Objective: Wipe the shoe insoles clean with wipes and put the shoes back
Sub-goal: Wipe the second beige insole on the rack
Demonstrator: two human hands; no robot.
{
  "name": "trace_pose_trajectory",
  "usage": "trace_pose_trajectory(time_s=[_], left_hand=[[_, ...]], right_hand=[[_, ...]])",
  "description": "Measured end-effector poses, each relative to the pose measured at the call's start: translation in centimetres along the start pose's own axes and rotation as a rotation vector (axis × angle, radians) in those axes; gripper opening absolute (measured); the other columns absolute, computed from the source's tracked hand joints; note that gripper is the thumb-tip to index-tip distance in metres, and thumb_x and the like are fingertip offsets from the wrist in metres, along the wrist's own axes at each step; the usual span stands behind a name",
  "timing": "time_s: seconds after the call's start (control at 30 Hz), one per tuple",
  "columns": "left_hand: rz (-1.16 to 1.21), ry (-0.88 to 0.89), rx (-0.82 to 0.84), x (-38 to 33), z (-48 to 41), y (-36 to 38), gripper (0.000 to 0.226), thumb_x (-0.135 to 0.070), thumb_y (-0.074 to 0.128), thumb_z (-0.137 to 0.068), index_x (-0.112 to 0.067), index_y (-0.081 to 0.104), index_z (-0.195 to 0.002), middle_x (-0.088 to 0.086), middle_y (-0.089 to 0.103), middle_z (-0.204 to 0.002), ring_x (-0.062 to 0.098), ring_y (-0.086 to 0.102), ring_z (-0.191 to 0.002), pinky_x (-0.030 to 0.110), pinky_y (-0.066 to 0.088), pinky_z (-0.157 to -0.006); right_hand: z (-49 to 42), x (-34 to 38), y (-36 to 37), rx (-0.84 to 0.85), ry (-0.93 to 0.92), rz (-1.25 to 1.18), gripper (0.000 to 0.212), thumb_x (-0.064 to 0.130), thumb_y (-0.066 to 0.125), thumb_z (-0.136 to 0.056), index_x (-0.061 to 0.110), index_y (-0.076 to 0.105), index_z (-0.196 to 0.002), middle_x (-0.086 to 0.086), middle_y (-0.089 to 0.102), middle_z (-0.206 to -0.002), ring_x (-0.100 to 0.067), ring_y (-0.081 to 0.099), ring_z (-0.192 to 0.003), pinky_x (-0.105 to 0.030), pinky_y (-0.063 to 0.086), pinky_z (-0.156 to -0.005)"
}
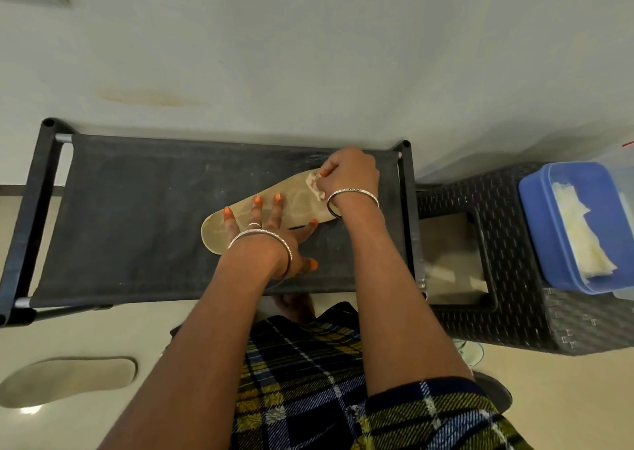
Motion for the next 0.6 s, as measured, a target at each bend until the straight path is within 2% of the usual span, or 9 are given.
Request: trace_pose_trajectory(time_s=[0.07, 0.13, 0.2, 0.23, 0.3, 0.37, 0.43, 0.5, 0.6], left_hand=[[0.002, 0.001, -0.004, 0.0, 0.1, 0.0, 0.075, -0.071, 0.039, -0.089, -0.058, -0.010, -0.144, -0.001, -0.037, -0.154, 0.032, -0.032, -0.142, 0.072, -0.012, -0.106], [0.000, 0.006, -0.006, 0.1, 0.0, -0.1, 0.074, -0.071, 0.038, -0.089, -0.058, -0.010, -0.144, -0.001, -0.037, -0.154, 0.032, -0.031, -0.142, 0.072, -0.013, -0.106], [0.001, 0.010, -0.004, 0.1, 0.0, -0.2, 0.074, -0.071, 0.038, -0.090, -0.058, -0.010, -0.144, -0.001, -0.036, -0.154, 0.032, -0.030, -0.142, 0.073, -0.013, -0.106], [0.002, 0.011, -0.003, 0.1, 0.0, -0.2, 0.074, -0.071, 0.038, -0.089, -0.058, -0.010, -0.144, -0.001, -0.036, -0.154, 0.032, -0.030, -0.142, 0.073, -0.012, -0.106], [0.004, 0.014, -0.001, 0.2, 0.1, -0.1, 0.074, -0.071, 0.039, -0.089, -0.058, -0.009, -0.145, -0.001, -0.035, -0.155, 0.032, -0.030, -0.142, 0.072, -0.012, -0.106], [0.008, 0.015, -0.001, 0.3, 0.1, -0.1, 0.075, -0.071, 0.039, -0.089, -0.058, -0.009, -0.145, -0.001, -0.035, -0.155, 0.032, -0.030, -0.142, 0.072, -0.012, -0.107], [0.006, 0.011, -0.004, 0.2, 0.1, -0.1, 0.075, -0.071, 0.039, -0.089, -0.058, -0.009, -0.145, -0.001, -0.035, -0.155, 0.032, -0.030, -0.142, 0.072, -0.012, -0.106], [0.003, 0.004, -0.003, 0.1, 0.0, -0.1, 0.075, -0.071, 0.039, -0.089, -0.058, -0.009, -0.145, 0.000, -0.036, -0.155, 0.032, -0.031, -0.142, 0.073, -0.012, -0.106], [-0.001, 0.009, -0.002, 0.2, 0.0, -0.1, 0.075, -0.071, 0.039, -0.089, -0.058, -0.011, -0.144, -0.001, -0.036, -0.154, 0.032, -0.031, -0.142, 0.073, -0.012, -0.106]], right_hand=[[0.4, 0.3, -0.4, -0.072, -0.043, -0.102, 0.007, 0.016, 0.077, -0.078, 0.024, 0.075, -0.077, -0.002, 0.074, -0.088, -0.021, 0.068, -0.087, -0.034, 0.056, -0.084], [0.6, 0.2, -0.6, -0.066, -0.078, -0.131, 0.011, 0.017, 0.078, -0.078, 0.026, 0.072, -0.073, -0.001, 0.074, -0.083, -0.020, 0.069, -0.083, -0.035, 0.056, -0.084], [0.3, -0.2, -0.9, 0.006, -0.076, -0.059, 0.006, 0.020, 0.079, -0.078, 0.023, 0.074, -0.078, 0.000, 0.074, -0.087, -0.020, 0.070, -0.086, -0.029, 0.055, -0.083], [0.0, -0.6, -1.1, 0.035, -0.032, 0.020, 0.009, 0.023, 0.081, -0.077, 0.020, 0.075, -0.085, -0.001, 0.074, -0.092, -0.021, 0.069, -0.090, -0.026, 0.053, -0.081], [-0.5, -2.2, -1.5, 0.056, 0.105, 0.161, 0.026, 0.025, 0.081, -0.076, 0.014, 0.072, -0.097, -0.007, 0.071, -0.104, -0.028, 0.068, -0.098, -0.028, 0.052, -0.078], [-0.6, -2.9, -1.5, 0.051, 0.159, 0.221, 0.031, 0.021, 0.080, -0.077, 0.011, 0.068, -0.103, -0.012, 0.068, -0.111, -0.032, 0.067, -0.102, -0.032, 0.053, -0.077], [-0.3, -2.0, -0.7, 0.079, 0.104, 0.241, 0.031, 0.021, 0.079, -0.075, 0.013, 0.069, -0.104, -0.011, 0.069, -0.109, -0.031, 0.067, -0.100, -0.030, 0.053, -0.074], [-0.1, -0.8, 0.4, 0.158, 0.037, 0.221, 0.032, 0.024, 0.082, -0.072, 0.017, 0.072, -0.101, -0.007, 0.071, -0.104, -0.026, 0.069, -0.096, -0.031, 0.057, -0.079], [0.0, -0.7, 0.5, 0.212, 0.059, 0.170, 0.038, 0.030, 0.087, -0.065, 0.017, 0.075, -0.099, -0.005, 0.072, -0.101, -0.024, 0.070, -0.093, -0.035, 0.059, -0.084]])
Point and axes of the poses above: each hand's wrist, its own z-axis away from the middle knuckle, its own y-axis out of the palm, x = y × z, the point moved 4 cm from there along -z, towards the middle knuckle
